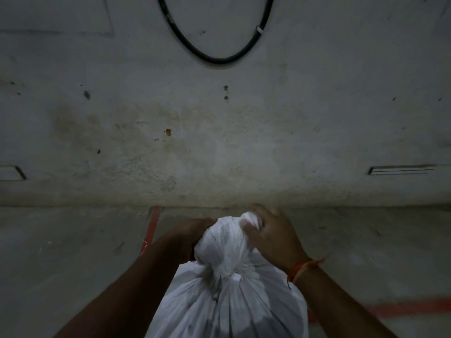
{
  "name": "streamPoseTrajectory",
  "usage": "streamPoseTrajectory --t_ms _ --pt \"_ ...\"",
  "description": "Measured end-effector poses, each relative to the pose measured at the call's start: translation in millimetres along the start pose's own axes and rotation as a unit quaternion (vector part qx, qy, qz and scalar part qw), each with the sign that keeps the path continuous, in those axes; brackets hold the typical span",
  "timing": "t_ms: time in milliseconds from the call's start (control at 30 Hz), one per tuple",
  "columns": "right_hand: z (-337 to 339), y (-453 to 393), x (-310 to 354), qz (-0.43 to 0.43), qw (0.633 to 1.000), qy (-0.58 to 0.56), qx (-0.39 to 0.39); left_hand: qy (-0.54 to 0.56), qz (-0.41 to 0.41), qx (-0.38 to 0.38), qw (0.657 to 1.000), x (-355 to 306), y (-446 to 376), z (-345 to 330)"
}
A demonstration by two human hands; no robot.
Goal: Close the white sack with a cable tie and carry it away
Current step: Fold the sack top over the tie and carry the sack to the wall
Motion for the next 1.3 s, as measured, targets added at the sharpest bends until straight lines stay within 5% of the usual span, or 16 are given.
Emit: streamPoseTrajectory --t_ms 133,300,367,467,500,633,833,1033,1100,1167,1233,1300 --pt "-21 9 3 0.099 0.978 0.038 0.181 -0.040 -0.016 0.051 0.998 2 -1 -7" --pt "-31 7 -10 0.063 0.977 -0.099 0.178 -0.011 0.028 0.017 0.999 14 -9 -7" --pt "-34 7 -16 0.018 0.975 -0.126 0.182 -0.108 -0.065 -0.081 0.989 10 -13 -1" --pt "-41 8 -25 -0.032 0.969 -0.151 0.193 -0.315 -0.327 -0.218 0.864 -3 20 1" --pt "-43 9 -29 -0.048 0.966 -0.158 0.197 -0.312 -0.365 -0.209 0.852 2 22 -1" --pt "-50 7 -37 -0.101 0.958 -0.192 0.188 -0.080 -0.303 -0.078 0.946 37 14 -5" --pt "-57 12 -46 -0.172 0.939 -0.245 0.171 -0.109 -0.346 -0.168 0.917 54 -10 4" --pt "-77 28 -62 -0.297 0.894 -0.298 0.153 -0.107 -0.252 -0.189 0.943 64 -31 4" --pt "-78 24 -63 -0.222 0.950 -0.155 0.154 -0.095 -0.201 -0.189 0.957 71 -40 2" --pt "-71 17 -55 -0.056 0.988 0.056 0.135 -0.091 -0.165 -0.192 0.963 78 -49 2" --pt "-61 13 -40 0.049 0.986 0.079 0.141 -0.102 -0.165 -0.195 0.961 81 -52 4" --pt "-55 18 -29 0.068 0.969 0.015 0.238 -0.111 -0.178 -0.201 0.957 80 -52 5"
Point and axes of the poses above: each hand's wrist, its own y-axis away from the middle knuckle, its own z-axis out of the back of the hand, x = y × z, the point moved 4 cm from there along -y, towards the middle knuckle, and after that the axes turned 12 degrees about -x, right-handed, at the moved point
